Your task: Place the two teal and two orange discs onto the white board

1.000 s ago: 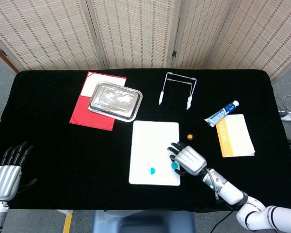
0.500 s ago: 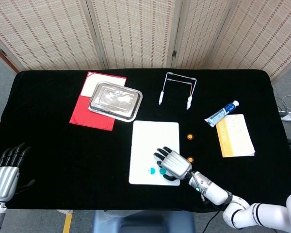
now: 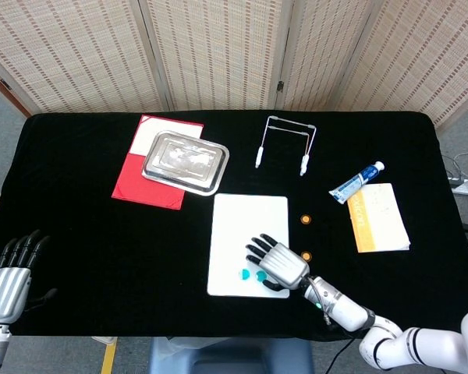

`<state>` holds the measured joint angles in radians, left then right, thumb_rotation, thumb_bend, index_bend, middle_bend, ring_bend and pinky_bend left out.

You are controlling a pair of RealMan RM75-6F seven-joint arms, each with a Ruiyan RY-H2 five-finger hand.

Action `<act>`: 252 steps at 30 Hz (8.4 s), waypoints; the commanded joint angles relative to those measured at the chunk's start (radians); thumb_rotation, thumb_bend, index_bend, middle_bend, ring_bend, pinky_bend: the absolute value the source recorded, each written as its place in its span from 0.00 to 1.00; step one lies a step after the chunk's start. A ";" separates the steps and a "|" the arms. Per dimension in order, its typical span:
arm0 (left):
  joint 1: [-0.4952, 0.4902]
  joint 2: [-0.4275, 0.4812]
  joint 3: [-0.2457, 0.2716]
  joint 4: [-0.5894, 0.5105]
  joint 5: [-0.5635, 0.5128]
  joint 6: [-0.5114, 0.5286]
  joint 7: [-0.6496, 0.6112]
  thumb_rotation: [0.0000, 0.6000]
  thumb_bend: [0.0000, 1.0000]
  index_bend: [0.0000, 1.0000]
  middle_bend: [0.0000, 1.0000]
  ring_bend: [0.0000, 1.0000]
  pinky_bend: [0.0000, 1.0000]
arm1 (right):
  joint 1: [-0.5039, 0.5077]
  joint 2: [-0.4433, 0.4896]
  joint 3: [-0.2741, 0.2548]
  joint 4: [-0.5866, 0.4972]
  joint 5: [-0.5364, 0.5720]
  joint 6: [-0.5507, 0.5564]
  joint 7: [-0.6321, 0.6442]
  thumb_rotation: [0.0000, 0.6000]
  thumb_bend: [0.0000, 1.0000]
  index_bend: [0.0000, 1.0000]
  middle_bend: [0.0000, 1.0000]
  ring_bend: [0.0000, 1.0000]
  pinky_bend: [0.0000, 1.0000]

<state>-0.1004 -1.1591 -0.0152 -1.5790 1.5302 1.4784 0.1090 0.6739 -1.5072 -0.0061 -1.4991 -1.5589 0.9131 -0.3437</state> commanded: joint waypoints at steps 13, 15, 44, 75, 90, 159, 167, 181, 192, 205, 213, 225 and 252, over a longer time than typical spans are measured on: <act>-0.016 -0.004 -0.001 -0.012 0.019 -0.010 0.009 1.00 0.19 0.00 0.00 0.00 0.00 | -0.178 0.162 -0.001 -0.035 0.093 0.208 0.066 1.00 0.41 0.00 0.00 0.00 0.00; -0.018 -0.001 -0.001 -0.022 0.026 -0.006 0.016 1.00 0.19 0.00 0.00 0.00 0.00 | -0.180 0.184 -0.015 -0.036 0.086 0.194 0.053 1.00 0.41 0.00 0.00 0.00 0.00; -0.010 0.011 0.010 -0.039 0.039 0.006 0.022 1.00 0.19 0.00 0.00 0.00 0.00 | -0.208 0.124 -0.035 0.101 0.054 0.163 0.121 1.00 0.45 0.29 0.00 0.00 0.13; -0.017 0.002 0.009 -0.031 0.026 -0.015 0.020 1.00 0.19 0.00 0.00 0.00 0.00 | -0.177 0.003 -0.020 0.245 0.038 0.114 0.180 1.00 0.45 0.42 0.09 0.02 0.13; -0.016 -0.003 0.009 -0.017 0.019 -0.017 0.008 1.00 0.19 0.00 0.00 0.00 0.00 | -0.176 -0.020 -0.018 0.273 0.032 0.124 0.172 1.00 0.45 0.49 0.13 0.05 0.13; -0.018 -0.024 0.012 0.023 0.026 -0.021 -0.036 1.00 0.19 0.00 0.00 0.00 0.00 | -0.033 0.108 0.187 -0.048 0.544 0.010 -0.041 0.05 0.14 0.00 0.00 0.00 0.00; -0.019 -0.017 0.016 -0.010 0.041 -0.014 -0.011 1.00 0.19 0.00 0.00 0.00 0.00 | -0.066 0.151 0.150 0.006 0.495 0.024 0.016 0.00 0.13 0.01 0.00 0.00 0.00; -0.018 -0.013 0.018 -0.027 0.039 -0.016 0.009 1.00 0.19 0.00 0.00 0.00 0.00 | -0.031 0.112 0.093 0.118 0.366 -0.004 -0.025 1.00 0.43 0.17 0.00 0.00 0.12; -0.023 -0.021 0.018 -0.021 0.031 -0.029 0.012 1.00 0.19 0.00 0.00 0.00 0.00 | -0.012 0.033 0.103 0.220 0.381 -0.034 -0.008 1.00 0.43 0.33 0.05 0.02 0.19; -0.027 -0.021 0.015 -0.026 0.024 -0.036 0.019 1.00 0.19 0.00 0.00 0.00 0.00 | 0.014 -0.052 0.120 0.332 0.386 -0.061 0.019 1.00 0.43 0.38 0.07 0.03 0.18; -0.030 -0.022 0.014 -0.024 0.019 -0.040 0.019 1.00 0.19 0.00 0.00 0.00 0.00 | 0.021 -0.094 0.129 0.391 0.383 -0.068 0.044 1.00 0.43 0.39 0.08 0.04 0.18; -0.030 -0.025 0.015 -0.017 0.018 -0.040 0.013 1.00 0.19 0.00 0.00 0.00 0.00 | 0.027 -0.135 0.133 0.444 0.371 -0.068 0.054 1.00 0.43 0.42 0.10 0.06 0.18; -0.027 -0.023 0.014 -0.015 0.018 -0.031 0.003 1.00 0.19 0.00 0.00 0.00 0.00 | -0.006 0.014 0.118 0.171 0.277 0.000 0.094 1.00 0.43 0.50 0.16 0.11 0.18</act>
<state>-0.1272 -1.1823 -0.0009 -1.5933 1.5484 1.4466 0.1112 0.6756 -1.5359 0.1246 -1.2598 -1.2495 0.8994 -0.2591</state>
